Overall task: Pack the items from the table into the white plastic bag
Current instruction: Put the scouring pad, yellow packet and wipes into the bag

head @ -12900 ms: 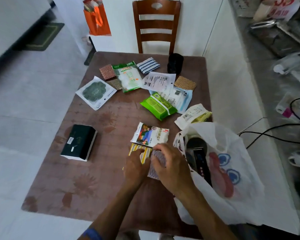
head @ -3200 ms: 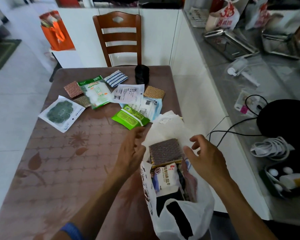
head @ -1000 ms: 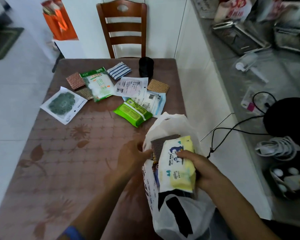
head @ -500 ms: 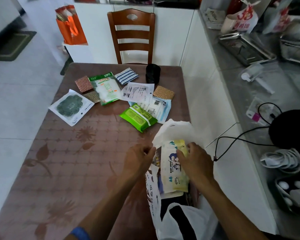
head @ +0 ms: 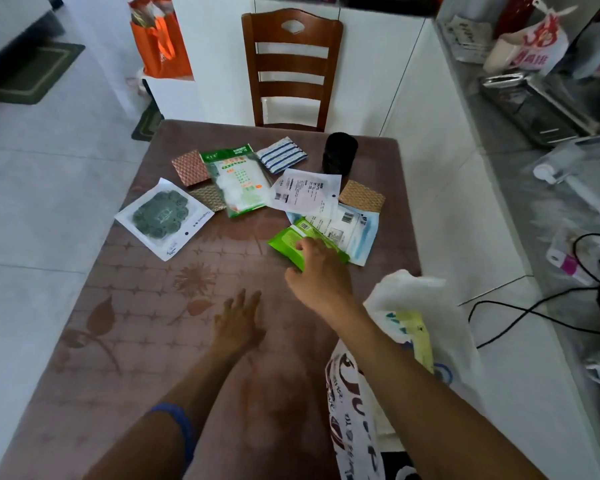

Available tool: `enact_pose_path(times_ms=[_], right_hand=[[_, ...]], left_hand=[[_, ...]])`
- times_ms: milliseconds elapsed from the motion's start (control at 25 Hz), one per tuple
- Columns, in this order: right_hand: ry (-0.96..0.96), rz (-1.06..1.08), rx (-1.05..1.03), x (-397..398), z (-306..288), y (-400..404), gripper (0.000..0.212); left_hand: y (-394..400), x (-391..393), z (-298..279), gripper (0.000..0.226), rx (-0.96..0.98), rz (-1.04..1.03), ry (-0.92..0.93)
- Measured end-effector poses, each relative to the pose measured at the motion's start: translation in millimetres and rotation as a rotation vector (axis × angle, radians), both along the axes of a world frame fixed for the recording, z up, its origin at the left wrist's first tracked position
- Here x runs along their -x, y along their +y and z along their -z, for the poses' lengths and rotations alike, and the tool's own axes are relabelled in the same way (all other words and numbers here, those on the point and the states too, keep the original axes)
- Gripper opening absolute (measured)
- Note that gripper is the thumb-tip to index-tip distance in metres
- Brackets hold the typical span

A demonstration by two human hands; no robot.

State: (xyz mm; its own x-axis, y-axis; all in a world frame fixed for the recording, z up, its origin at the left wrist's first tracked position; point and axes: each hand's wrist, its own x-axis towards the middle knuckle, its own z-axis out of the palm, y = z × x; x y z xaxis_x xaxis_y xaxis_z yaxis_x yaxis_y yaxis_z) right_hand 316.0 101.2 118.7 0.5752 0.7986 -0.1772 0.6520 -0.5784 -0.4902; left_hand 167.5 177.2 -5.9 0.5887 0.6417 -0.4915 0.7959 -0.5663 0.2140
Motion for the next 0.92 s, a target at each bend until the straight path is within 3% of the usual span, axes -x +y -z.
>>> enact_pose_path(times_ms=[160, 320, 600, 840, 920], right_hand=[[0.074, 0.096, 0.204, -17.1, 68.0, 43.2, 0.072], [0.164, 0.206, 0.179, -37.9, 106.4, 66.4, 0.089], [-0.160, 0.221, 0.505, -58.8, 138.7, 83.8, 0.098], [0.278, 0.409, 0.257, 10.7, 135.4, 58.4, 0.109], [0.490, 0.567, 0.153, 42.8, 134.5, 56.2, 0.105]], left_hand=[[46.4, 30.2, 40.1, 0.110, 0.063, -0.005, 0.106], [51.5, 27.0, 37.0, 0.123, 0.081, 0.042, 0.119], [52.0, 24.0, 37.4, 0.124, 0.106, 0.015, 0.137], [49.6, 22.3, 33.2, 0.123, 0.097, -0.020, 0.131], [53.5, 27.4, 30.0, 0.097, 0.088, -0.046, -0.002]])
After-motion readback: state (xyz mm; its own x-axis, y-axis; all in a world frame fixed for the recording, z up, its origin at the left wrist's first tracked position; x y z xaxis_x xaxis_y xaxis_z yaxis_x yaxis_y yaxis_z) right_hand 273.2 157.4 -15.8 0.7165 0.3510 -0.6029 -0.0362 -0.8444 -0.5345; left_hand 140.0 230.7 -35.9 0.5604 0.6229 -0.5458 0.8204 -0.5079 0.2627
